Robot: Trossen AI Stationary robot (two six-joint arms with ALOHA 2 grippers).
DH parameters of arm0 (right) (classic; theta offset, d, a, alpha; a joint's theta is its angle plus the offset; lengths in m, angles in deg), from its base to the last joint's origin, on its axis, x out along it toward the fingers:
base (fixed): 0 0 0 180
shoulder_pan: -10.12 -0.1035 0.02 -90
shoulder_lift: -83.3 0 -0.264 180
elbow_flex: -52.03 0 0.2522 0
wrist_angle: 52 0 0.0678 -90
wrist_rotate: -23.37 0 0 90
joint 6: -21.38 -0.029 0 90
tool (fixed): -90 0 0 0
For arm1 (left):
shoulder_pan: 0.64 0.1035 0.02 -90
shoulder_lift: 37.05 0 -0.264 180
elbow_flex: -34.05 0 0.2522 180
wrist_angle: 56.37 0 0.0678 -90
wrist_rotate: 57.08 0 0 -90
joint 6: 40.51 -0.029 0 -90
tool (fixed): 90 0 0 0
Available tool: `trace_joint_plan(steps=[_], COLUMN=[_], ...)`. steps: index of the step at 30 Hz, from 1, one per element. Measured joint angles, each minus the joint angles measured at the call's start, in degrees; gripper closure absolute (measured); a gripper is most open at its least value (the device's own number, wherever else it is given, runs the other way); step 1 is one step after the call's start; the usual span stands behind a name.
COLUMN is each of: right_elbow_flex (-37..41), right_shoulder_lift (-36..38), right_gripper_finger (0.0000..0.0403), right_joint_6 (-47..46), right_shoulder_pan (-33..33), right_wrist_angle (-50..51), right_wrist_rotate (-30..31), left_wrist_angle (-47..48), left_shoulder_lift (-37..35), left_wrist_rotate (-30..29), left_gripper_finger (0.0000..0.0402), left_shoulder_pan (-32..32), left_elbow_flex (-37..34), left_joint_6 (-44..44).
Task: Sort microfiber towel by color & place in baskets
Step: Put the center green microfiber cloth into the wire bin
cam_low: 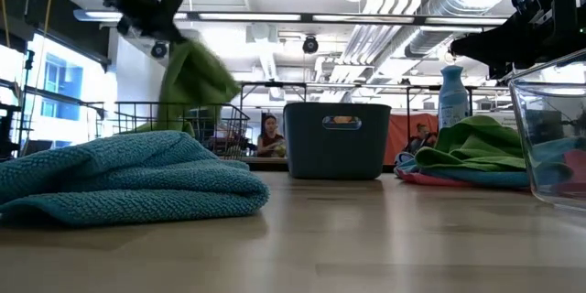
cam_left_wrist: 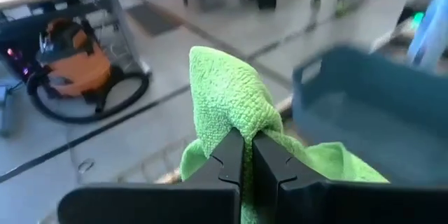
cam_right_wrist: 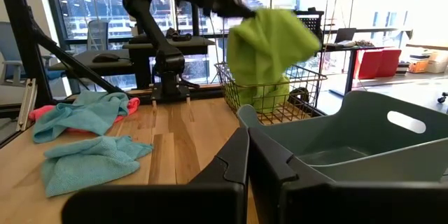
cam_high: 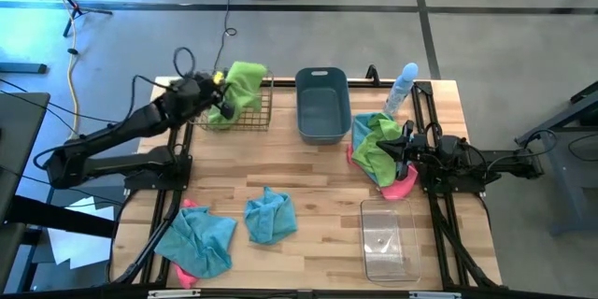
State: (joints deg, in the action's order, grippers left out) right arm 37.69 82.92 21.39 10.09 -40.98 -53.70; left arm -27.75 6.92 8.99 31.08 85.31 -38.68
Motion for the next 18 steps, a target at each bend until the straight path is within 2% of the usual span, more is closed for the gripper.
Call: trace_joint_plan(steps=[4,8,12,18], right_elbow_flex=[-0.02,0.0,-0.02,-0.02], right_shoulder_lift=[0.0,0.0,0.0,0.0], right_gripper_finger=[0.0402,0.0402,0.0402,0.0402], right_joint_6=[0.0,0.0,0.0,0.0], right_shoulder_pan=[0.0,0.0,-0.01,-0.01], right_wrist_angle=[-0.01,-0.01,-0.01,-0.01], right_wrist_rotate=[-0.01,0.0,0.0,-0.02], left_wrist_angle=[-1.72,0.69,6.8,10.41], left_shoulder_lift=[-0.01,0.2,1.36,5.02], left_wrist_rotate=[-4.96,-5.45,-3.5,-2.8], left_gripper_finger=[0.0401,0.0401,0.0401,0.0401], left_shoulder_pan=[0.22,0.2,0.2,1.71], left_elbow_flex=[-5.33,-8.3,-8.73,-5.62], left_joint_6=[0.5,3.54,5.43,8.12])
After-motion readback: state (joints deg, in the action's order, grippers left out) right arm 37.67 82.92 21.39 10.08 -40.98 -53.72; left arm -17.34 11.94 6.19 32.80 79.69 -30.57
